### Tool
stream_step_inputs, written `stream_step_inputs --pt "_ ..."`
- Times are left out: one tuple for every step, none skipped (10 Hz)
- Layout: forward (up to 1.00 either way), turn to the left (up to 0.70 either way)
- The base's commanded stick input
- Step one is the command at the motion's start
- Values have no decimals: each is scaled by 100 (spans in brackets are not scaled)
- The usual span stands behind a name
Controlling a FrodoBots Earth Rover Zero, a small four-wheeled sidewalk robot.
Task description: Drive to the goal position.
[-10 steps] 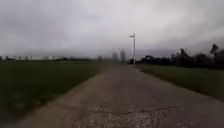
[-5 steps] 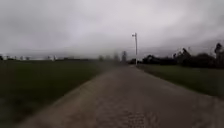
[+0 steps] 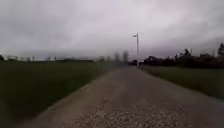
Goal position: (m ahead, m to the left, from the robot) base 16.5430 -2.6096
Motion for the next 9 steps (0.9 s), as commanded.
stream_step_inputs --pt "85 0" --pt "85 0" --pt "85 0" --pt "85 0" --pt "85 -29" --pt "85 -21" --pt "85 -14" --pt "85 -6" --pt "85 -2"
